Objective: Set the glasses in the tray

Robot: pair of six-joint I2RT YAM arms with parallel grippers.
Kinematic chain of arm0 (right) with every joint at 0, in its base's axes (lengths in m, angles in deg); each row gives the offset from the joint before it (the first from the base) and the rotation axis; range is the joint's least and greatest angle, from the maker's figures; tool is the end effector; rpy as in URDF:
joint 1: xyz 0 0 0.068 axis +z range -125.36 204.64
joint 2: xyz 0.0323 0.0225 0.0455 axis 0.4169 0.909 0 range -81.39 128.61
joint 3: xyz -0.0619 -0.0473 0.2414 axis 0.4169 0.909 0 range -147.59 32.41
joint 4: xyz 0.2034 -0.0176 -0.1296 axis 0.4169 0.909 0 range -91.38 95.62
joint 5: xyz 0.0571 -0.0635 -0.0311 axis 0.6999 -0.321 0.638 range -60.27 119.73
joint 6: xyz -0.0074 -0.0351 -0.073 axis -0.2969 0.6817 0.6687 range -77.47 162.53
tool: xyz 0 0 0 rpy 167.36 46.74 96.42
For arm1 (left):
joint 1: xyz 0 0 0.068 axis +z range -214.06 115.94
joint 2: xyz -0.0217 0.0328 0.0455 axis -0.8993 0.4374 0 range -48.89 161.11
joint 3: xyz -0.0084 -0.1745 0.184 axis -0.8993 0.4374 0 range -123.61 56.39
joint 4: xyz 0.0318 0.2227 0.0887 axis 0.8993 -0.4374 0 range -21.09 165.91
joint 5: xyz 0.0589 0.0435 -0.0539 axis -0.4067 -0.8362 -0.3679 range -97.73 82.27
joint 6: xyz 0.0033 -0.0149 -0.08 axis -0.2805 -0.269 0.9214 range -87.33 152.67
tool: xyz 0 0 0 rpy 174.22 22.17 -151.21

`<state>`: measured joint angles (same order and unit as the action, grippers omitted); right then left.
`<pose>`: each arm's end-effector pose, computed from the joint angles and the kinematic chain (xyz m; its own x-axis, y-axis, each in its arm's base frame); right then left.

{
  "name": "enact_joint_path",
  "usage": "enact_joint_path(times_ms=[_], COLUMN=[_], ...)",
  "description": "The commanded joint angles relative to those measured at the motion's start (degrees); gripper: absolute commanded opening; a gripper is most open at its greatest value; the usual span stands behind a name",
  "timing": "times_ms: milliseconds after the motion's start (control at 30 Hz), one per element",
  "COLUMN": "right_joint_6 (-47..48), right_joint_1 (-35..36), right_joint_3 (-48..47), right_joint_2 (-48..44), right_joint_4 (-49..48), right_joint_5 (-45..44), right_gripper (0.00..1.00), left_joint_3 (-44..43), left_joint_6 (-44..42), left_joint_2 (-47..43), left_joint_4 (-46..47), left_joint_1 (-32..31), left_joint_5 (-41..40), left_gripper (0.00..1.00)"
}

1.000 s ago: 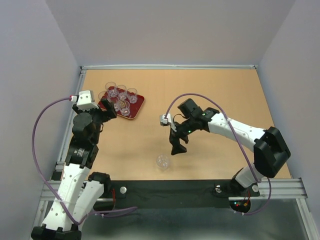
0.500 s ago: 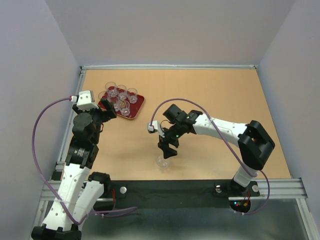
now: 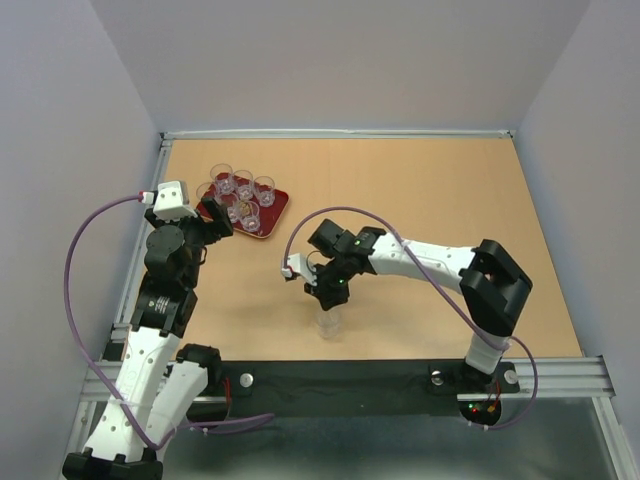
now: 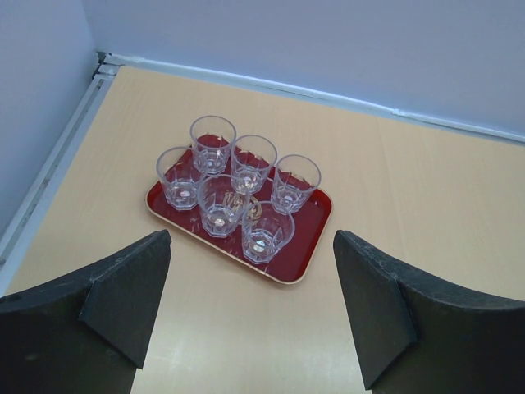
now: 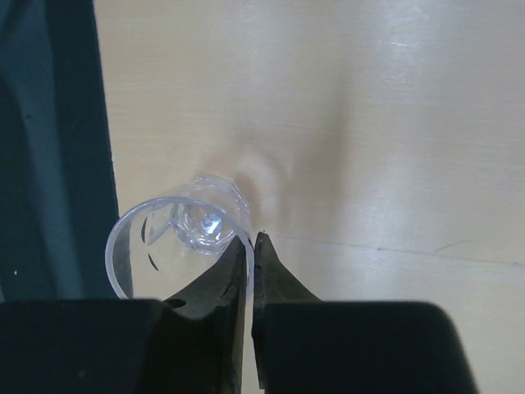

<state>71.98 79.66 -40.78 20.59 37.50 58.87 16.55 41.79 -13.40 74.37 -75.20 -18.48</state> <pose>0.1710 0.3043 0.1716 -0.0578 -0.8316 -0.5524 -0.9763 -0.0686 0.2055 0.1822 -0.0225 0.3390 0.0464 -0.1679 -0.9847 0.0145 0.9858 -0.1674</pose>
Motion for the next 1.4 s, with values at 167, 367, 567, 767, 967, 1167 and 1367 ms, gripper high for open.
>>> enact_joint_path(times_ms=[167, 367, 567, 767, 967, 1167, 1367], right_joint_6=[2.27, 2.28, -13.76, -28.55, -37.8, -41.75, -43.08], right_joint_1=[0.79, -0.27, -5.62, -9.49, -10.99, -10.99, -10.9], right_joint_3=[-10.56, -18.12, -21.72, -27.79, -33.59, -35.79, -39.22], right_joint_2=[0.68, 2.61, 8.49, 15.7, 19.49, 22.3, 25.82], right_joint_4=[0.33, -6.25, -22.67, -29.99, -32.54, -34.21, -34.74], right_joint_5=[-18.84, -24.92, -27.91, -31.26, -29.41, -29.68, -29.41], right_gripper=[0.0, 0.0, 0.01, 0.0, 0.0, 0.0, 0.01], left_joint_3=[0.55, 0.9, 1.51, 1.69, 1.69, 1.69, 1.69], left_joint_6=[-0.86, -0.6, -0.6, -0.78, -0.86, -0.95, -0.86], left_joint_2=[-1.91, -4.28, -6.65, -6.48, -6.57, -6.74, -6.92], left_joint_4=[3.12, 3.21, 3.82, 4.18, 4.18, 4.18, 4.18], left_joint_1=[0.24, 0.24, 0.32, 0.24, 0.24, 0.33, 0.24], left_joint_5=[-1.73, -3.58, -5.08, -4.9, -5.08, -4.9, -4.81], left_gripper=[0.92, 0.91, 0.91, 0.91, 0.91, 0.91, 0.91])
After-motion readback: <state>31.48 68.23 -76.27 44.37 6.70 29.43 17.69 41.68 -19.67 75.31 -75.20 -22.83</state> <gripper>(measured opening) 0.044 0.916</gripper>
